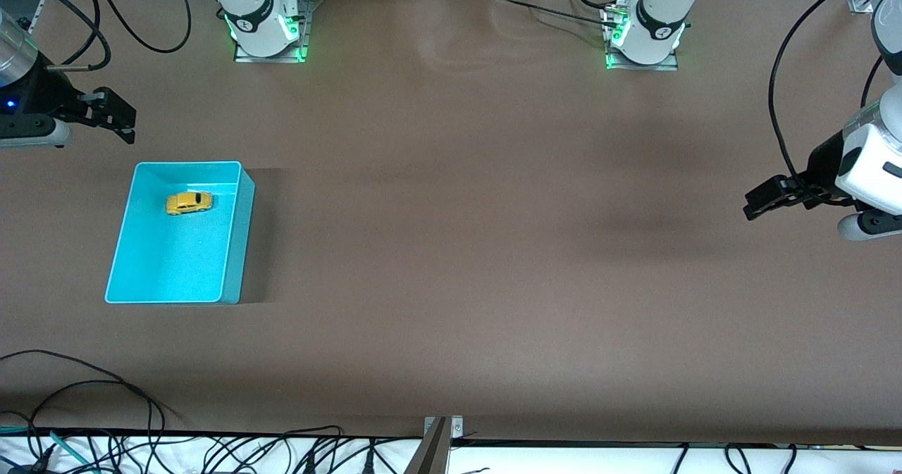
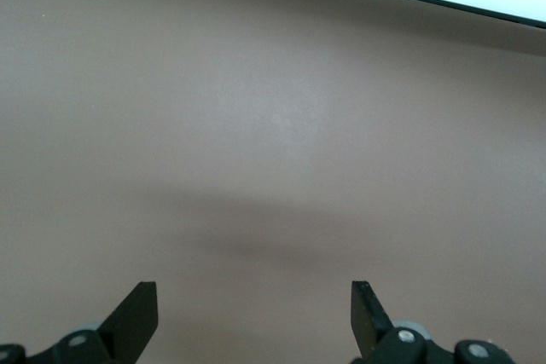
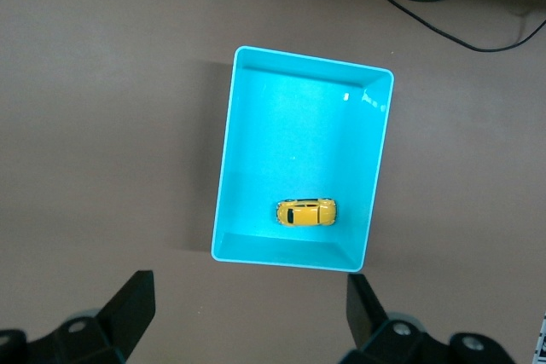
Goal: Wind up and store yellow beetle car
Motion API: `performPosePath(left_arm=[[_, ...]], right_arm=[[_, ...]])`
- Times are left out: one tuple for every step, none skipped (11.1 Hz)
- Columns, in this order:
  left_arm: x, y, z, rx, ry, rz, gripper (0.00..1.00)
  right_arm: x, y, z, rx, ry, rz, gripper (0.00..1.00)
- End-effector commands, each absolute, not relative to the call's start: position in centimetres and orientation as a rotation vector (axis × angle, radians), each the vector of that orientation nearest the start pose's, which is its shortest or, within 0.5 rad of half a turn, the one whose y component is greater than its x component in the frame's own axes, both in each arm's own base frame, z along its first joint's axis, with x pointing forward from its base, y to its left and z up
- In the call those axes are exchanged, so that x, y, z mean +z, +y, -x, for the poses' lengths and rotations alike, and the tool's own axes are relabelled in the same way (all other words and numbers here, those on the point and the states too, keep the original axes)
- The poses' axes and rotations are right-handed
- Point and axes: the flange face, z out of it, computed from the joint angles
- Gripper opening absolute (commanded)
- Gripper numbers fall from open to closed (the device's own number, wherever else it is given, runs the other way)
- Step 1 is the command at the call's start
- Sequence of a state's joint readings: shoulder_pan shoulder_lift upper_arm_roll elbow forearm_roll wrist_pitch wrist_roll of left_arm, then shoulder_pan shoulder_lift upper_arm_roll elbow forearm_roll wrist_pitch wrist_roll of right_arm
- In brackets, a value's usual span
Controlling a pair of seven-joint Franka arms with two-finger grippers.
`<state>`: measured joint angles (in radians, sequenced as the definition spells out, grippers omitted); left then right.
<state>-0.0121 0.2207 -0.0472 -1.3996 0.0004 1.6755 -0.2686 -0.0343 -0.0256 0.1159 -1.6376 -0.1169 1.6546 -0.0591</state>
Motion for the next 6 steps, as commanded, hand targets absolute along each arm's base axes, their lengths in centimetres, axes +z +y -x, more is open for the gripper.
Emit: performPosePath(left_arm=[[59.2, -3.5, -62.8, -0.085, -0.316, 3.14, 1.0], [59.2, -3.5, -62.8, -0.085, -0.316, 3.14, 1.0], [59.2, -3.6, -62.8, -0.085, -0.313, 3.139, 1.0], [59.1, -3.6, -62.8, -0.083, -0.313, 3.138, 1.0], [59.1, -3.6, -62.8, -0.083, -0.313, 3.138, 1.0], [59.2, -3.6, -62.8, -0.085, -0.313, 3.139, 1.0]], right_arm=[[61.5, 3.5, -55.7, -0.057, -0.209, 3.227, 1.0], [61.5, 3.1, -55.8, -0.059, -0.184, 3.19, 1.0], [61.7, 2.8, -56.0, -0.066, -0.166, 3.172, 1.0], [61.2, 2.4, -56.2, -0.053, -0.15, 3.159, 1.0], [61.2, 2.4, -56.2, -0.053, -0.142, 3.139, 1.0], [61.3, 2.4, -56.2, -0.055, -0.149, 3.139, 1.0]])
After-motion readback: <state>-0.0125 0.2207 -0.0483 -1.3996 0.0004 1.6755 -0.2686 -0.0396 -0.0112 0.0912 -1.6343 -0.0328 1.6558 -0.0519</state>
